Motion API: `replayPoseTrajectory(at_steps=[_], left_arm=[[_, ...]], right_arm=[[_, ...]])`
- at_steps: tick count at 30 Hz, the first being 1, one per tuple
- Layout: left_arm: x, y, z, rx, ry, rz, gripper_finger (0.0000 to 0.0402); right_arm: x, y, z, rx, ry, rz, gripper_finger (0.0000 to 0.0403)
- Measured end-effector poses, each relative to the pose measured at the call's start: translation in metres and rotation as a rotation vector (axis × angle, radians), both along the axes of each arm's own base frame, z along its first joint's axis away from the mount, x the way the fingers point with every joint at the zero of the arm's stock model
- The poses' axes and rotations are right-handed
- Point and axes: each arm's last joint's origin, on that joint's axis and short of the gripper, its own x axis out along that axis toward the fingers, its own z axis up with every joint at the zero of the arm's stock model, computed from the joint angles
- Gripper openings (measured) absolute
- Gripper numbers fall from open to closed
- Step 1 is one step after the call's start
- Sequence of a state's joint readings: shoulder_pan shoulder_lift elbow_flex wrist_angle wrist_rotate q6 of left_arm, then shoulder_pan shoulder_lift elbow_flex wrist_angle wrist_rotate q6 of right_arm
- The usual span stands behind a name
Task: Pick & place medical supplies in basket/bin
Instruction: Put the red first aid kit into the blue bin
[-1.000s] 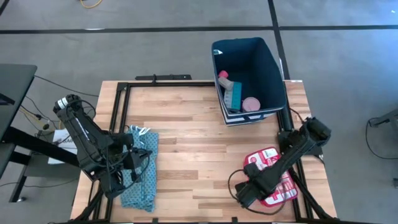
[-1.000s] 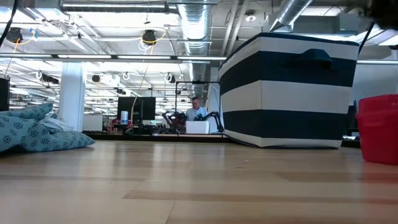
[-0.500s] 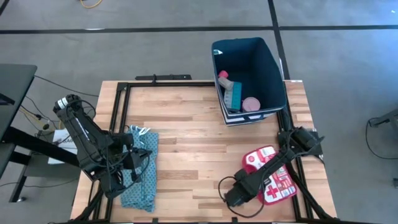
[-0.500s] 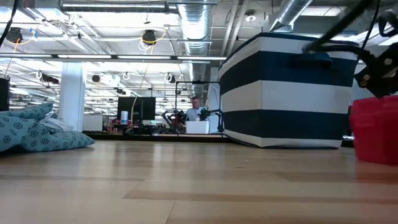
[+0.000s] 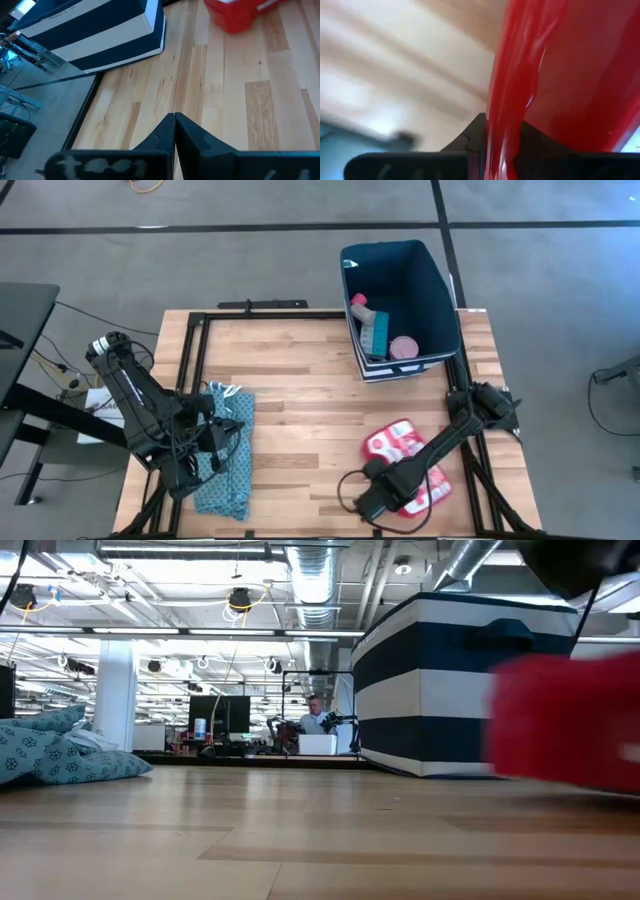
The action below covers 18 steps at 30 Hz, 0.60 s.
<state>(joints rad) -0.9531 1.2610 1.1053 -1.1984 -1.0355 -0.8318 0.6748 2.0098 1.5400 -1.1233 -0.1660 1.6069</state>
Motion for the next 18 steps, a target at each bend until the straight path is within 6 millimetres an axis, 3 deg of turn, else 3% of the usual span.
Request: replayPoseTrajectory(at_steps=[9, 18], left_arm=[[0.000, 0.000, 0.000, 0.000, 0.000, 0.000, 0.0000], [0.000, 0.000, 0.000, 0.000, 0.000, 0.000, 0.0000]], right_arm=[[0.039, 0.014, 0.057, -0.132, -0.530, 0.145, 0.0050], [0.058, 0.015, 0.130, -0.501, -0.917, 0.391, 0.0052]])
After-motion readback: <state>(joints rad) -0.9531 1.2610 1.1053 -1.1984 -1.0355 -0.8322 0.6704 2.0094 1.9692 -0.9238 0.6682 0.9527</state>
